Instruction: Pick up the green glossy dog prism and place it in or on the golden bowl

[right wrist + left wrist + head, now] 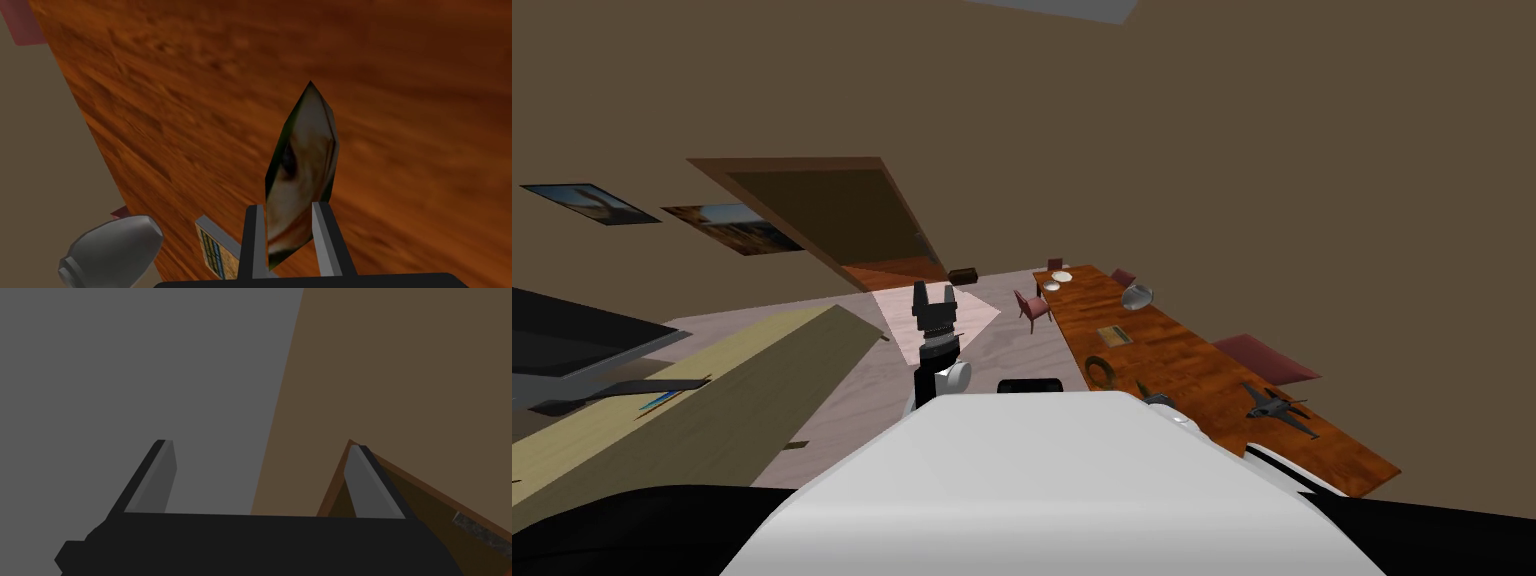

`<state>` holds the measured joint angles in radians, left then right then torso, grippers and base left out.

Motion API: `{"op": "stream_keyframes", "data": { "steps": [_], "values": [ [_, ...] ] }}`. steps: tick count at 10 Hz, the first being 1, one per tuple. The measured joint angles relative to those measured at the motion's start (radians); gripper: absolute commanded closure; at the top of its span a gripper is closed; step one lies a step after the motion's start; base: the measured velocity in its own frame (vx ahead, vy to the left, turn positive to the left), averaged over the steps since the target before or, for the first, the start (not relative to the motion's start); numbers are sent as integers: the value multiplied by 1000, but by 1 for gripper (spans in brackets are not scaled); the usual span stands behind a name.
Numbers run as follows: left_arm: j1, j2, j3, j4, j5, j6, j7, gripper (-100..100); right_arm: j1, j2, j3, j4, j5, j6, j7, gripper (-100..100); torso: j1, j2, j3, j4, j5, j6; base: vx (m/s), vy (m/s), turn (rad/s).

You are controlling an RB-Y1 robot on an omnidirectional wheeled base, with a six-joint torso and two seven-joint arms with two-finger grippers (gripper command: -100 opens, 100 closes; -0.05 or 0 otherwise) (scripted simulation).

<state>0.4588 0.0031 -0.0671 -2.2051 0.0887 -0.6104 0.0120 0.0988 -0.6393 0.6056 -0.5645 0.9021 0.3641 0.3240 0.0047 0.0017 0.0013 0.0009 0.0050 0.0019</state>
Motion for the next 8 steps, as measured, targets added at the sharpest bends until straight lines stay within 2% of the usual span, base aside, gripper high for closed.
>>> {"op": "stream_keyframes", "data": {
  "steps": [8],
  "values": [
    [0, 0, 0, 0, 0, 0, 0, 0, -43, 73, 36, 81, 99, 197, 34, 100, 2, -2, -1, -1, 2, -1, -47, 28, 41]
  ]
}}
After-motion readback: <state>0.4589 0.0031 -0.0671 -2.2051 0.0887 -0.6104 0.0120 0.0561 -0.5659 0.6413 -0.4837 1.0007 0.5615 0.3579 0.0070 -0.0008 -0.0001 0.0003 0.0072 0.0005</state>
